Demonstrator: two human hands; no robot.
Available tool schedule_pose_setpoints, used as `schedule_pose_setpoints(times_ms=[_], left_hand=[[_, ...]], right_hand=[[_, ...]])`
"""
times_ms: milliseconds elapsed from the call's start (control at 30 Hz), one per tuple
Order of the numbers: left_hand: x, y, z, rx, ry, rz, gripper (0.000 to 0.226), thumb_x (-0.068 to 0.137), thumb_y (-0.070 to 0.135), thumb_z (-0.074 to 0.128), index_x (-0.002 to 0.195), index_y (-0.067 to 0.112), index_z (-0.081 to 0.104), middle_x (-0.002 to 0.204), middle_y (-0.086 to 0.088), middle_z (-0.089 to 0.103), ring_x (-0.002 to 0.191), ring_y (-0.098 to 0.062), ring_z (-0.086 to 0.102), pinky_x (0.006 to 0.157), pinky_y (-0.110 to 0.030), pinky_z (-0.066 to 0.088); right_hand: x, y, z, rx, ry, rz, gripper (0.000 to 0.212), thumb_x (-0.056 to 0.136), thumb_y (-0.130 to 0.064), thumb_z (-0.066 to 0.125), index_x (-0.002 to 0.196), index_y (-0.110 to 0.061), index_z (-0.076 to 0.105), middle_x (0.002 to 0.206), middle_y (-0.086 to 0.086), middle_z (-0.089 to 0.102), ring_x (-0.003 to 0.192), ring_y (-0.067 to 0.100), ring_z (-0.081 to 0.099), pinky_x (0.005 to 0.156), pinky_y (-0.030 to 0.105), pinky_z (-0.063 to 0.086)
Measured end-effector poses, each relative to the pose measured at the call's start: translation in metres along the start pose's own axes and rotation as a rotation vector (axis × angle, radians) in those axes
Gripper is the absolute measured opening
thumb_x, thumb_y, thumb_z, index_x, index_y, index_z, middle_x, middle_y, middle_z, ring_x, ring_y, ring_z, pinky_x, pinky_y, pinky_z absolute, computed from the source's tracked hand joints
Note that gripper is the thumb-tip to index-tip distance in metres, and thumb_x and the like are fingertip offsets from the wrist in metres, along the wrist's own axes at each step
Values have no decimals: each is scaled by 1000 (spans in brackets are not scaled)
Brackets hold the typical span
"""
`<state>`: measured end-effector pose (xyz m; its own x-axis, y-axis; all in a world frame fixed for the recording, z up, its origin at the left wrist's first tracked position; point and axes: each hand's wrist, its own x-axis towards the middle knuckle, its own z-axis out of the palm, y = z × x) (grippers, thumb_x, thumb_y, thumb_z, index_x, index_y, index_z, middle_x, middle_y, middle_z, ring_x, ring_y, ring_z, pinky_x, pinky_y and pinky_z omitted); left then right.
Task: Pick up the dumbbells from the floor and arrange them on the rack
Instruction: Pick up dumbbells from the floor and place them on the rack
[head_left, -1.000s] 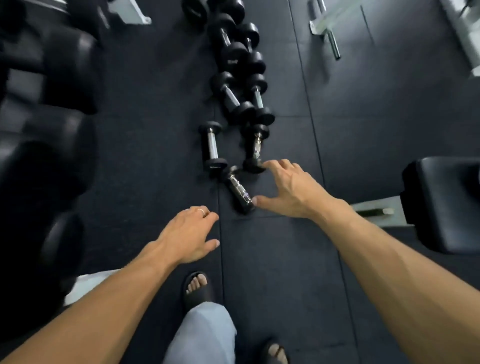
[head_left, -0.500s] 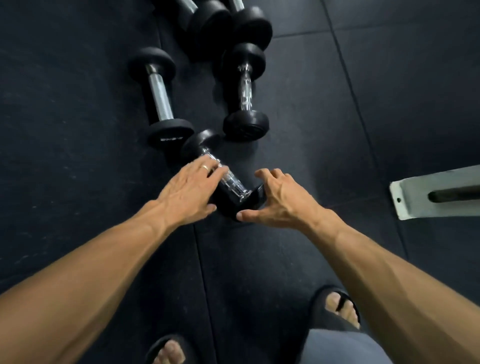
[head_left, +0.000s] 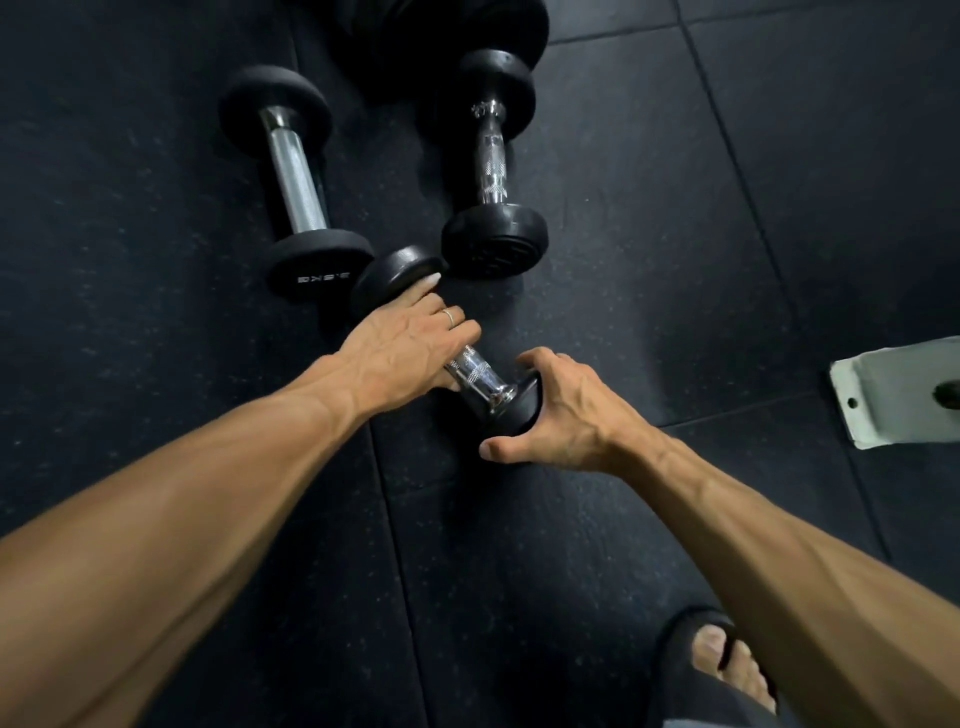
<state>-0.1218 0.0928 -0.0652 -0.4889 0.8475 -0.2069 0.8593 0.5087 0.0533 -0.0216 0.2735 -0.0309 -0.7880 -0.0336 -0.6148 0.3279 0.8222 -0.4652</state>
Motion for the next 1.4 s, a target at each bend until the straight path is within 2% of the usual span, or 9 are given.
schedule_pose_setpoints(times_ms=[100, 233, 400, 667, 800, 900, 1067, 1167, 1400], left_hand=[[3, 1, -3, 1, -56, 6, 47, 81, 53, 62, 112, 20, 51, 100, -3, 59, 98, -24, 53, 109, -38, 26], [-9, 13, -12, -44, -78, -109, 43, 86, 53, 55, 111, 20, 46, 100, -4, 56, 90, -22, 50, 87, -35, 38], [-32, 20, -65, -70, -77, -202, 44, 83, 55, 58, 108, 19, 48, 95, -3, 55, 87, -21, 50, 86, -36, 38], [-99, 33, -229, -127, -15, -325, 45, 81, 54, 61, 104, 18, 48, 92, -2, 54, 87, -21, 49, 86, -36, 37], [-136, 39, -327, -111, 32, -400, 48, 81, 55, 59, 111, 18, 50, 92, -2, 53, 89, -22, 50, 86, -35, 35], [-163, 47, -399, -90, 95, -465, 45, 80, 54, 63, 102, 17, 52, 87, -3, 54, 83, -23, 51, 82, -37, 37], [-202, 63, -499, -68, 182, -618, 43, 79, 53, 64, 99, 18, 53, 83, -2, 53, 80, -23, 51, 79, -38, 39], [-226, 75, -555, -111, 214, -720, 42, 80, 52, 65, 102, 18, 54, 86, 0, 52, 84, -21, 50, 85, -37, 39], [-317, 114, -651, -127, 303, -918, 40, 79, 50, 68, 100, 19, 54, 81, 3, 51, 77, -17, 48, 83, -36, 42]], right_hand=[[0, 1, -7, -27, 8, -22, 97, 57, -63, 80, 135, -20, 41, 120, 0, 49, 112, 19, 47, 93, 33, 45], [-2, -3, -31, -118, -9, -96, 94, 55, -60, 82, 132, -22, 43, 117, 1, 52, 110, 20, 51, 90, 32, 46], [-32, -29, -64, -120, -34, -169, 97, 54, -61, 81, 134, -22, 42, 119, 0, 53, 108, 19, 52, 92, 36, 49], [-132, -128, -167, -172, -61, -288, 104, 53, -60, 80, 139, -19, 39, 110, -3, 58, 101, 19, 55, 86, 39, 53], [-191, -189, -234, -246, -75, -356, 99, 52, -61, 80, 134, -19, 43, 96, -6, 56, 91, 16, 55, 77, 37, 54], [-233, -233, -284, -301, -90, -410, 90, 54, -59, 81, 126, -18, 47, 87, -8, 55, 79, 11, 55, 69, 33, 53], [-289, -296, -351, -418, -76, -557, 93, 48, -65, 79, 123, -19, 48, 87, -7, 59, 82, 14, 58, 73, 38, 56], [-323, -332, -385, -452, -86, -655, 96, 50, -63, 80, 128, -20, 46, 86, -9, 60, 83, 12, 58, 73, 35, 56], [-415, -420, -422, -540, -150, -847, 88, 55, -59, 82, 127, -22, 46, 84, -10, 60, 80, 6, 56, 70, 30, 54]])
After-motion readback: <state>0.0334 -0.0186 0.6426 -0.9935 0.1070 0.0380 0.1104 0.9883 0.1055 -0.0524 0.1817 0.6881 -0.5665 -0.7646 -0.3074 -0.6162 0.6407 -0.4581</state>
